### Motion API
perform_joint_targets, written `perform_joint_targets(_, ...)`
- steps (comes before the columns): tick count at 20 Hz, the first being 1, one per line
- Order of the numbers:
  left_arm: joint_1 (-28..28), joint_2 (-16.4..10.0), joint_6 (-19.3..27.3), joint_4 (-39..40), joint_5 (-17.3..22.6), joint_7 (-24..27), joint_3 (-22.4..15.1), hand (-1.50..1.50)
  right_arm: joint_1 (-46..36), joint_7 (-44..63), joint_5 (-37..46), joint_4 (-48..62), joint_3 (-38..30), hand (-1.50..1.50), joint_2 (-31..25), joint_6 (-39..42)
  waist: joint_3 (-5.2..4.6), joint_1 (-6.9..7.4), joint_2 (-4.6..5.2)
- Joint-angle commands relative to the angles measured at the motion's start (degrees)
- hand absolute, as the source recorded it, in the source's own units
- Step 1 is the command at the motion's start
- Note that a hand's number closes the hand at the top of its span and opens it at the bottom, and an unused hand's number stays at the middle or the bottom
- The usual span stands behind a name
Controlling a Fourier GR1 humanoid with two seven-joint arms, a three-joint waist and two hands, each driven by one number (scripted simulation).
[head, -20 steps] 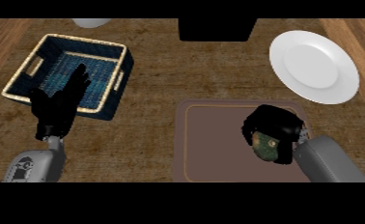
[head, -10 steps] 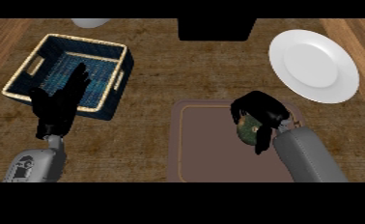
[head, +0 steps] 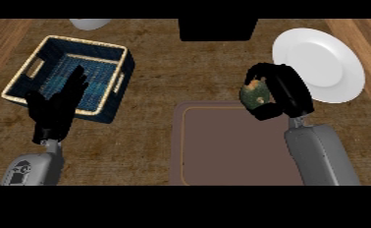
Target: Pick the squash from the tray and place it in the plate
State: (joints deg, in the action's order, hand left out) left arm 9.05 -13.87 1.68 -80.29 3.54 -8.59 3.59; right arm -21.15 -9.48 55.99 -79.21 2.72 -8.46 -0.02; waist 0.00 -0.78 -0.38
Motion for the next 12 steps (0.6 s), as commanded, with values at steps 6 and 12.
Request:
perform_joint_targets(6, 1.9, 0.3, -0.2, -1.9, -0.1, -4.3, -0.4, 0.0, -2.5, 6.2, -6.6, -4.0, -13.3, 1.5, -2.4, -4.0, 0.03, 0.73, 0.33)
perform_joint_targets(12, 1.3, 2.4, 0.3, 1.0, -1.6, -0.2, -0.8, 0.0, -9.3, 3.8, -12.3, 8.1, -21.6, 1.5, -8.2, -4.7, 0.02, 1.01, 0.55)
